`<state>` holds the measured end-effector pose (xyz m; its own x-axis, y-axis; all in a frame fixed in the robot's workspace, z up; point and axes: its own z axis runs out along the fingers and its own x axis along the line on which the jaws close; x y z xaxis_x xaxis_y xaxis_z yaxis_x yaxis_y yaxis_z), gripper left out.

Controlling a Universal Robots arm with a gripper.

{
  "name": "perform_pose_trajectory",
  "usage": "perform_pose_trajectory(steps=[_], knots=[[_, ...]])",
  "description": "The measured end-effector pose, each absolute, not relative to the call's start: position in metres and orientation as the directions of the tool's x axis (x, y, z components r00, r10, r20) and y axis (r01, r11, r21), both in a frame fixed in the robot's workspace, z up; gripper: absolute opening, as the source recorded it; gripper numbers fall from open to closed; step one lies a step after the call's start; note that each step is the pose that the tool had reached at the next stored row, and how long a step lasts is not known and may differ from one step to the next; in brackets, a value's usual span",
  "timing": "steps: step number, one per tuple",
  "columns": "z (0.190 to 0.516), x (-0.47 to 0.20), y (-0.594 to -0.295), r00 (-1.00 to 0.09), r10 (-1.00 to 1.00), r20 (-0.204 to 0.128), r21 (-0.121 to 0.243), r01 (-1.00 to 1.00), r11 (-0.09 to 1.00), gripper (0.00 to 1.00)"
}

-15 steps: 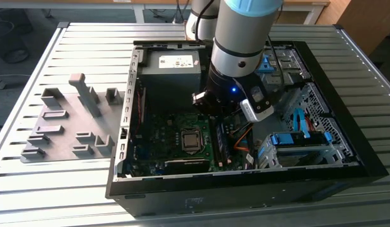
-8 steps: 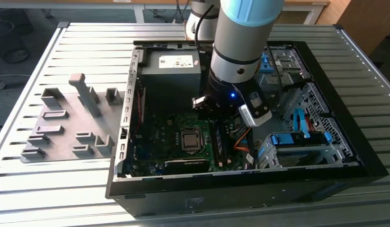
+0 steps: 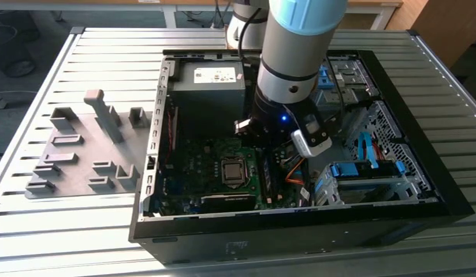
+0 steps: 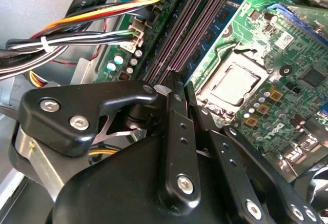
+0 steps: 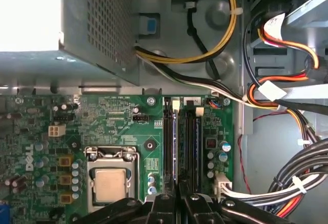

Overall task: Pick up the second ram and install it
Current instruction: 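Insert the second ram into the second slot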

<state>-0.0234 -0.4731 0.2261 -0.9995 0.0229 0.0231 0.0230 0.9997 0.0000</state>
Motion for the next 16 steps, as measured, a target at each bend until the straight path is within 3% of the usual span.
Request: perform_pose_trajectory(steps=[16], knots=[[0.2198,-0.0233,-0.4811,-0.998,0.060,0.024,0.000,0.060,0.998,0.14]])
